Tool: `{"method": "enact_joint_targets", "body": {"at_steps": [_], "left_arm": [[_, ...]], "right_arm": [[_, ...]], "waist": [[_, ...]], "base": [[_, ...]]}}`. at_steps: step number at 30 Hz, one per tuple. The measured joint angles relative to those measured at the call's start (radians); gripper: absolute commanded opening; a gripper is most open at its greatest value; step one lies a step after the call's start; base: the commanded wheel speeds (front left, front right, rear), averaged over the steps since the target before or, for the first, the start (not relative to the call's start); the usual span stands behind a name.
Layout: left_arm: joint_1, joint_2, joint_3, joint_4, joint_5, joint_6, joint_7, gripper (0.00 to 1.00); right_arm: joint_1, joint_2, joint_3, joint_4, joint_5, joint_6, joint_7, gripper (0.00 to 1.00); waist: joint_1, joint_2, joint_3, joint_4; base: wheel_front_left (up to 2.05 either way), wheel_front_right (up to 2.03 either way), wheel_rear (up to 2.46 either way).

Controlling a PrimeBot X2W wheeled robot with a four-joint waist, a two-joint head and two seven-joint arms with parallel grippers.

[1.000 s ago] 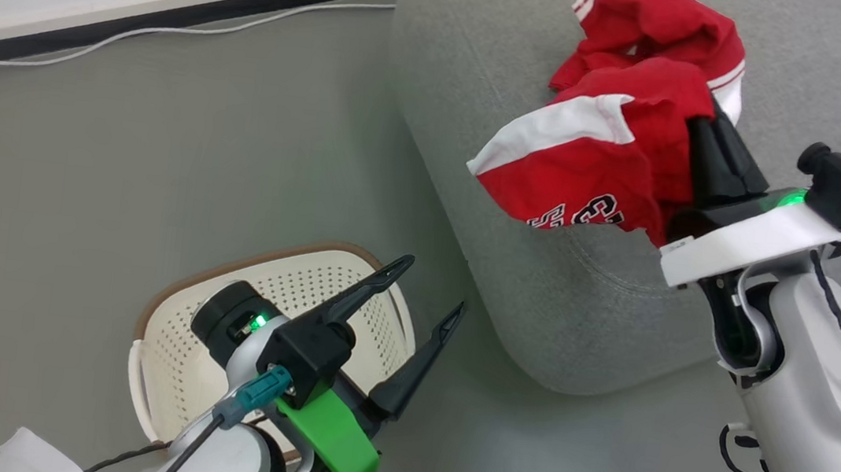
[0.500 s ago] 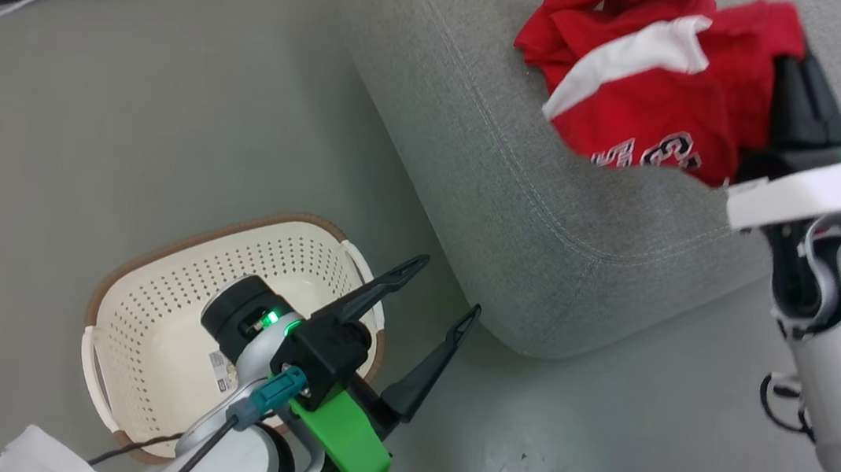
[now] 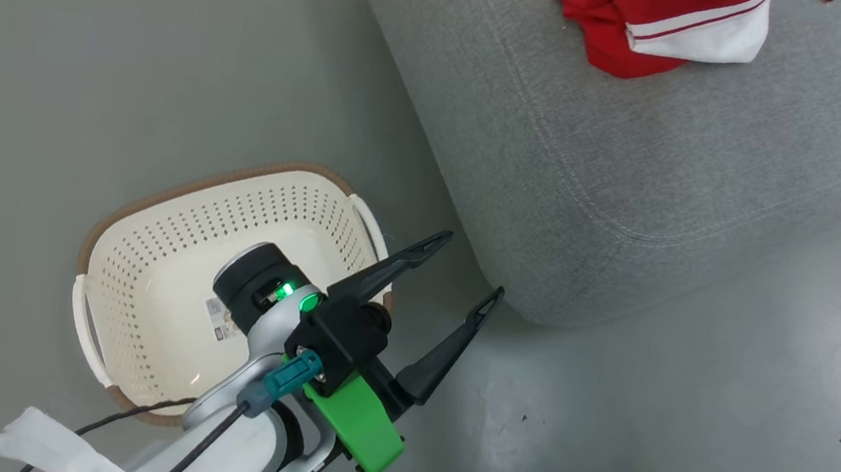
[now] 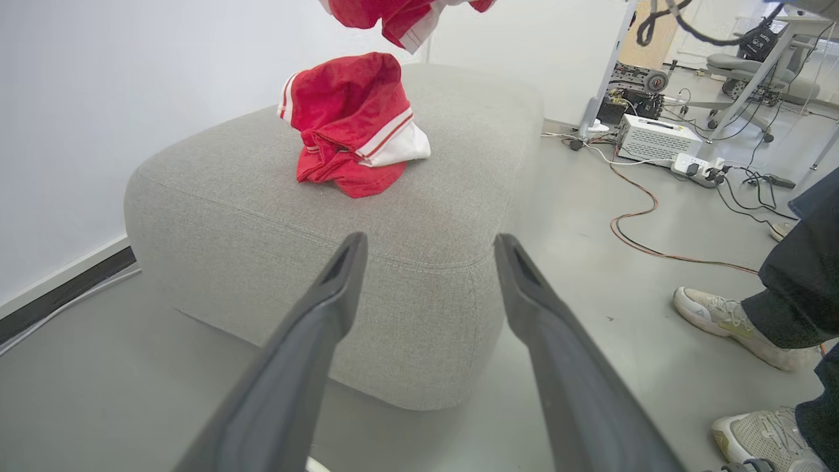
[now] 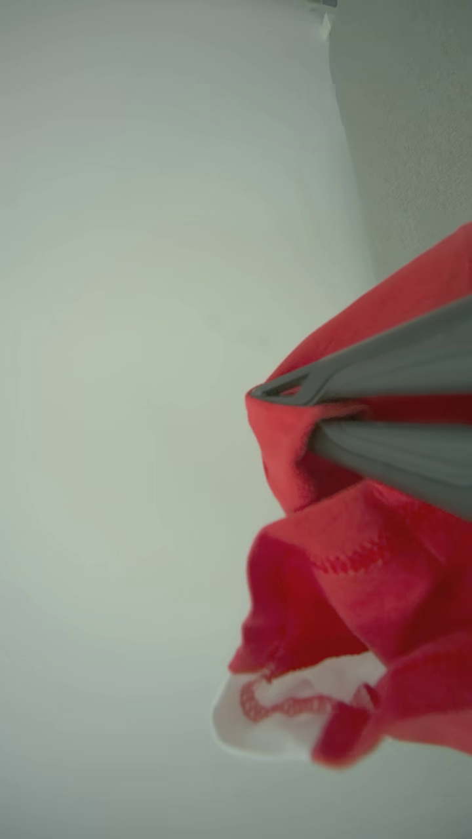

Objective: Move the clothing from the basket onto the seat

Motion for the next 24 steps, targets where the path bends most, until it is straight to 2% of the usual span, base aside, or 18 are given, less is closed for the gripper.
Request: {"method": "enact_joint_targets", "body": {"at_steps": [8, 12, 17, 24], "left_arm": [[-0.037, -0.001, -0.021, -0.027, 0.01, -0.003, 0.019, 1.0], [-0.068, 0.0, -0.025, -0.04, 0.053, -0.006, 0.019, 1.0], [-0.102, 0.013, -0.02, -0.051, 0.065, -0.009, 0.023, 1.0], [-0.129, 0.032, -0.007, -0.051, 0.095, -0.01, 0.023, 1.0]], "right_arm": [[-0.126, -0.049, -0.047, 0.07, 0.012, 0.0, 0.002, 0.0], [-0.16, -0.07, -0.062, 0.114, 0.015, 0.0, 0.008, 0.0], [-0.172, -0.067, -0.074, 0.166, 0.035, 0.0, 0.008, 0.0], [-0.169, -0.028, -0.082, 0.268, 0.054, 0.0, 0.007, 0.0]], "waist": [[0.0, 0.0, 0.07, 0.043], [0.0001, 0.0, 0.111, 0.065], [0.0001, 0.0, 0.165, 0.088], [0.0001, 0.0, 0.229, 0.105]], "base": [[0.0, 0.0, 0.0], [0.0, 0.0, 0.0], [0.0, 0.0, 0.0], [0.0, 0.0, 0.0]]}}
